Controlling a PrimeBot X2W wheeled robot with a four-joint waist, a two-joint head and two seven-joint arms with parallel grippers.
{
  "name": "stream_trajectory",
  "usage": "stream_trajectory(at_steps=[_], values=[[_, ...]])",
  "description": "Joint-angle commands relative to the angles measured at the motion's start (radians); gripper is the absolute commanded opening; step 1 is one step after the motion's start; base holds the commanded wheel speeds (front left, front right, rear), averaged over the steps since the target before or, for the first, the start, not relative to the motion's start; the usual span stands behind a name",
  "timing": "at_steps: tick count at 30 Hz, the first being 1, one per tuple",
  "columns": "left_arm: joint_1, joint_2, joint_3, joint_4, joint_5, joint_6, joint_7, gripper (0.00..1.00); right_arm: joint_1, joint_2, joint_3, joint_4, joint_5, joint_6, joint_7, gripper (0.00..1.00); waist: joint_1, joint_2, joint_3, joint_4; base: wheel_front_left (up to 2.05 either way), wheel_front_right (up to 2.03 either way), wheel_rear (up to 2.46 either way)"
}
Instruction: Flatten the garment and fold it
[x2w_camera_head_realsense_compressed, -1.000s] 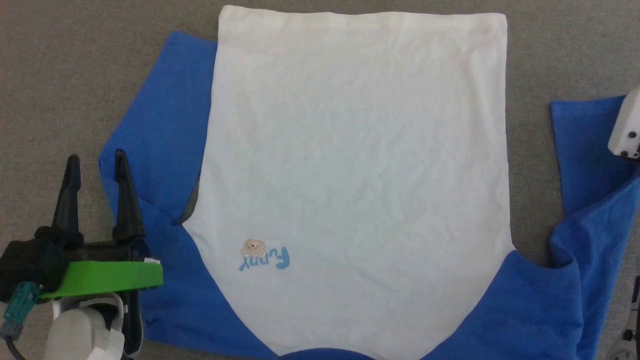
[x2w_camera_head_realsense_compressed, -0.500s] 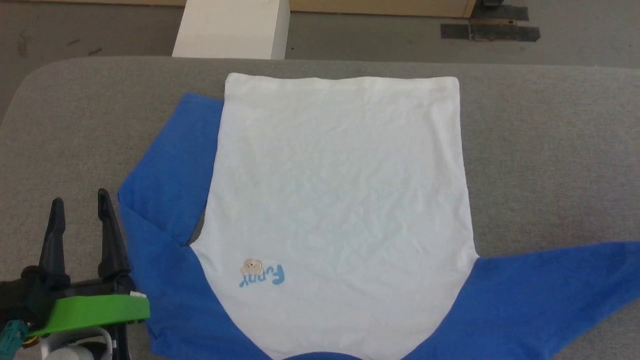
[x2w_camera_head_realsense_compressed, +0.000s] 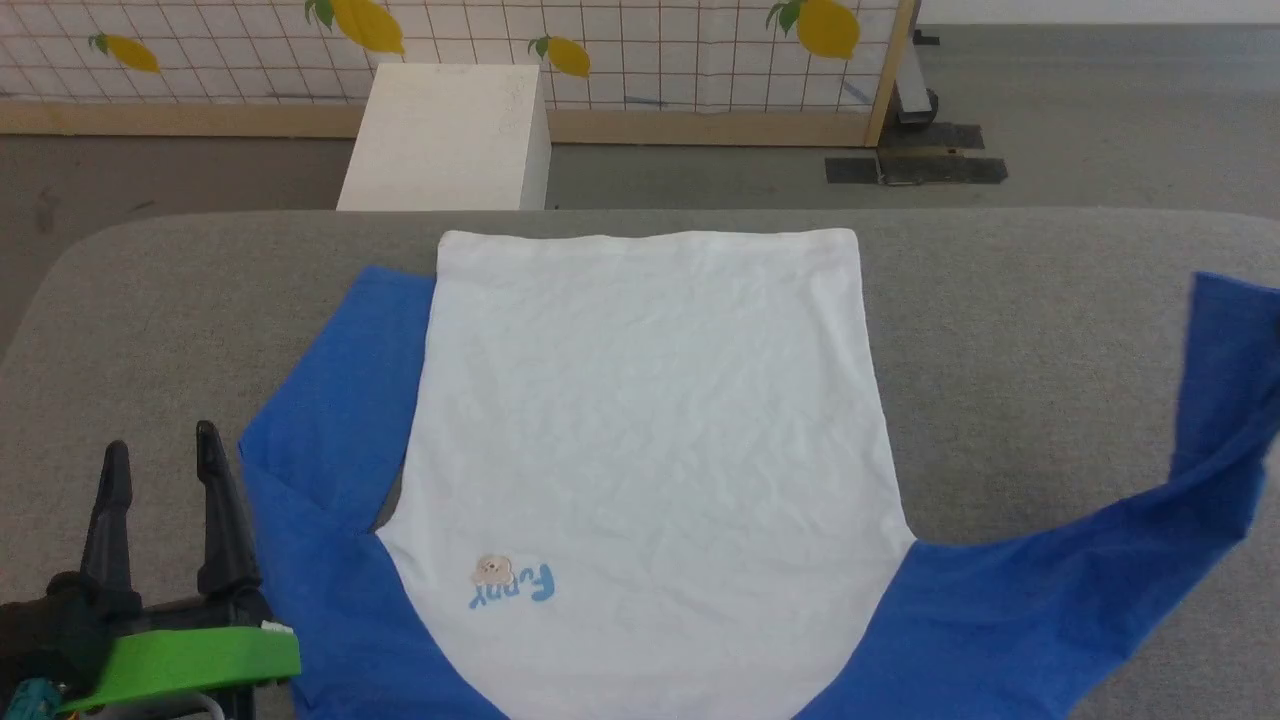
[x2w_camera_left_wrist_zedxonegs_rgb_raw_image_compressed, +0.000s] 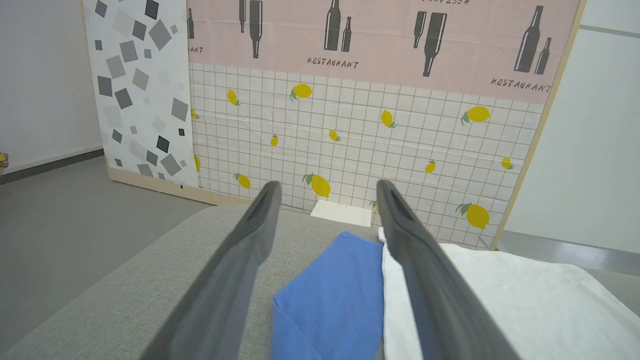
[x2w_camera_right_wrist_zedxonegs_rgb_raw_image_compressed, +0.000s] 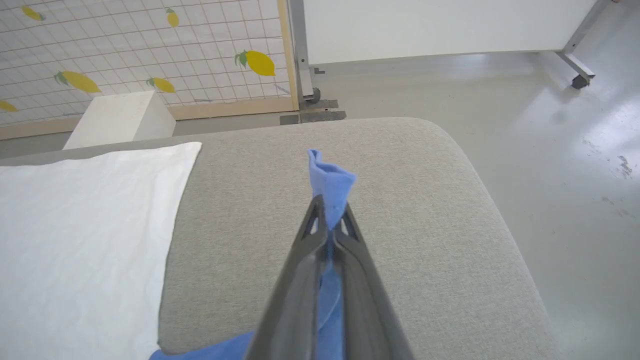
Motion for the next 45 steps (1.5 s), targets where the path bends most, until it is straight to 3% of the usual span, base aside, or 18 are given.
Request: stream_trajectory(at_steps=[1, 6, 11, 21, 31, 32, 33, 37, 40, 45], values=[[0.009, -0.005, -0.004, -0.003, 0.007, 0.009, -0.008, 1.00, 0.019, 0.025, 0.059, -0.025, 0.027, -0.002, 0.000, 0.00, 0.0000, -0.0001, -0.015, 0.002, 0.00, 0.00, 0.00], [0.014, -0.005, -0.021, -0.004, -0.002, 0.017, -0.008, 1.00, 0.030, 0.127, 0.311, -0.068, 0.081, -0.002, -0.005, 0.00, 0.0000, -0.0001, -0.023, 0.014, 0.00, 0.00, 0.00], [0.013, -0.005, -0.036, -0.005, -0.004, 0.016, -0.008, 1.00, 0.004, 0.193, 0.514, -0.006, 0.130, -0.002, -0.061, 0.00, 0.0000, -0.0001, -0.018, 0.047, 0.00, 0.00, 0.00], [-0.008, -0.005, -0.071, 0.022, -0.013, 0.014, -0.008, 1.00, -0.094, 0.212, 0.817, 0.259, 0.226, -0.002, -0.172, 0.00, 0.0000, -0.0001, 0.006, 0.164, 0.00, 0.00, 0.00], [-0.009, -0.005, -0.082, 0.039, -0.027, 0.017, -0.008, 1.00, -0.174, 0.212, 1.066, 0.491, 0.279, -0.002, -0.194, 0.00, 0.0000, -0.0001, 0.030, 0.213, 0.00, 0.00, 0.00], [-0.010, -0.005, -0.083, 0.040, -0.028, 0.017, -0.008, 1.00, -0.179, 0.212, 1.088, 0.509, 0.287, -0.002, -0.189, 0.89, 0.0000, -0.0001, 0.031, 0.214, 0.00, 0.00, 0.00], [-0.011, -0.005, -0.084, 0.042, -0.028, 0.017, -0.008, 1.00, -0.183, 0.212, 1.100, 0.519, 0.294, -0.002, -0.188, 1.00, 0.0000, -0.0001, 0.032, 0.213, 0.00, 0.00, 0.00], [-0.015, -0.005, -0.084, 0.047, -0.025, 0.018, -0.008, 1.00, -0.209, 0.212, 1.074, 0.511, 0.357, -0.002, -0.260, 1.00, 0.0000, -0.0001, 0.029, 0.198, 0.00, 0.00, 0.00], [-0.012, -0.005, -0.077, 0.050, -0.016, 0.016, -0.008, 1.00, -0.227, 0.212, 0.999, 0.481, 0.402, -0.002, -0.336, 1.00, 0.0000, -0.0001, 0.016, 0.175, 0.00, 0.00, 0.00], [-0.004, -0.005, -0.062, 0.054, 0.002, 0.015, -0.008, 1.00, -0.229, 0.207, 0.789, 0.444, 0.312, -0.002, -0.488, 1.00, 0.0000, -0.0001, -0.010, 0.132, 0.00, 0.00, 0.00]])
